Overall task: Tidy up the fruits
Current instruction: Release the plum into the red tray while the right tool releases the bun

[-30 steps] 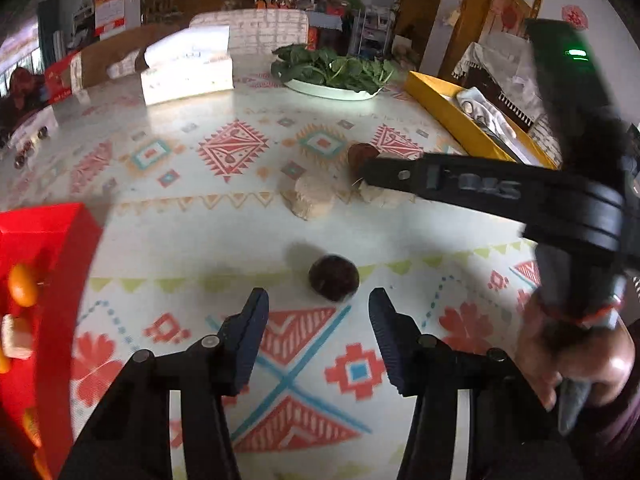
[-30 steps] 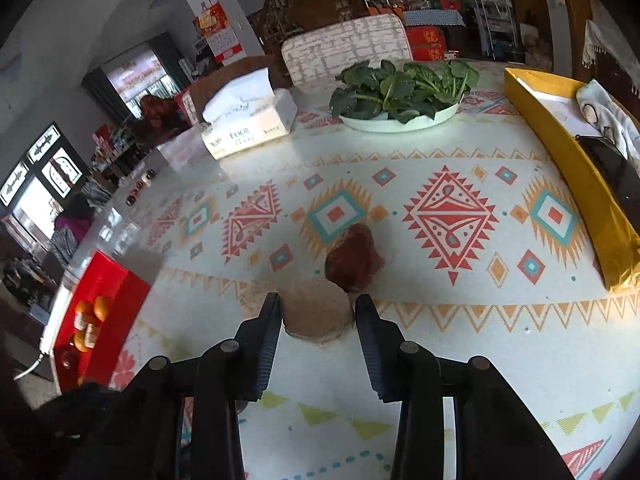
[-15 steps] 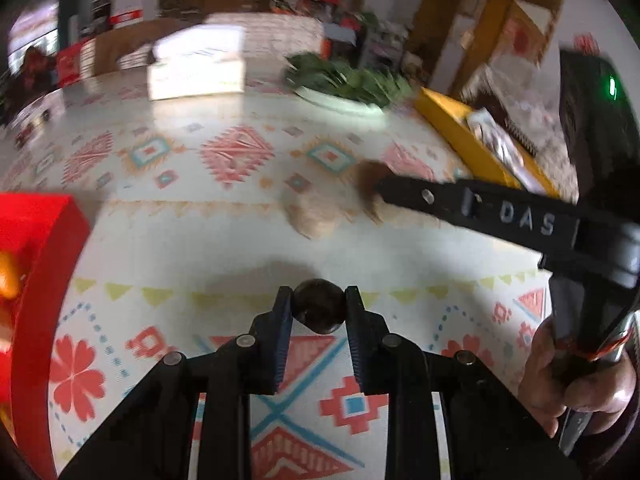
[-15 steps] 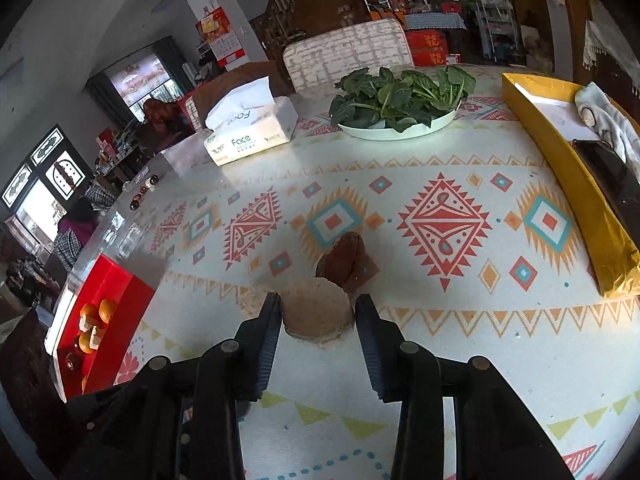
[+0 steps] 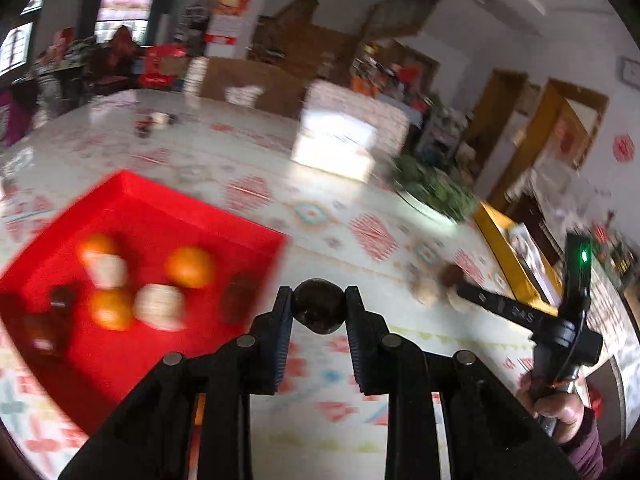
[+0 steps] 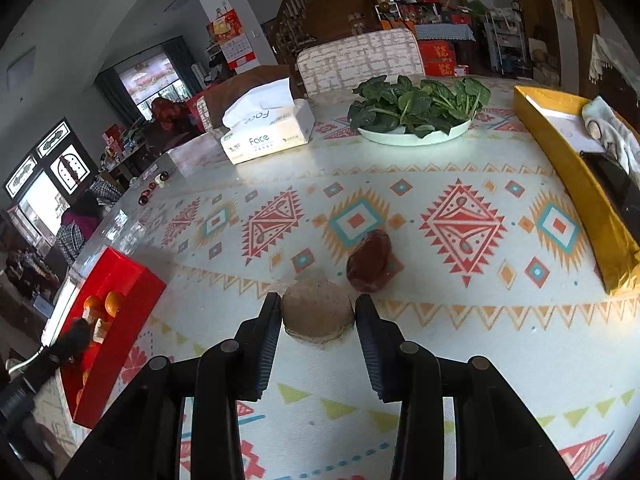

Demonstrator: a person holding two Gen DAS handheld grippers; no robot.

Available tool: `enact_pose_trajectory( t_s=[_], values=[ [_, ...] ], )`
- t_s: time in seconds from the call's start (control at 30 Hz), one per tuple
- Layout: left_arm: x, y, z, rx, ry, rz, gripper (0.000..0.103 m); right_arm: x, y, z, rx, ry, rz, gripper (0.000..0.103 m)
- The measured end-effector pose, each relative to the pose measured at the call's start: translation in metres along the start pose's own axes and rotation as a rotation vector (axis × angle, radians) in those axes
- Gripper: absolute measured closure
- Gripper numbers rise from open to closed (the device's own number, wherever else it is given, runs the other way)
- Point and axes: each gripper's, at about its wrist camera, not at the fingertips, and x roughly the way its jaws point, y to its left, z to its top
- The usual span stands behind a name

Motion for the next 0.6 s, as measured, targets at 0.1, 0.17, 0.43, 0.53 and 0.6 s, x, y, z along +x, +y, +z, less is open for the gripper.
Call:
enact_pose_trajectory(
  t_s=[0.1, 0.17, 0.43, 0.53, 0.6],
  values=[
    [-0.014, 0.040, 0.007, -0.047, -0.016, 0.078, 0.078, 0.002, 0.010, -0.004, 0.031, 0.028, 0.042, 0.061],
    [-0.018, 0.061, 0.008, -0.076, -0.017, 0.129, 0.078, 0.000, 0.024, -0.007, 0.042, 0.043, 0.089, 0.061],
    [-0.023, 0.114, -0.008, -0.118, 0.028, 0.227, 0.078, 0.007, 0.136, -0.016, -0.147, 0.101, 0.218, 0.061],
    [-0.018, 0.119, -0.013, -0.101, 0.043, 0.249, 0.078, 0.017, 0.177, -0.024, -0.223, 0.133, 0.253, 0.061],
    [-0.015, 0.122, -0.015, -0.095, 0.048, 0.259, 0.078, 0.026, 0.200, -0.030, -0.258, 0.157, 0.271, 0.061]
  ],
)
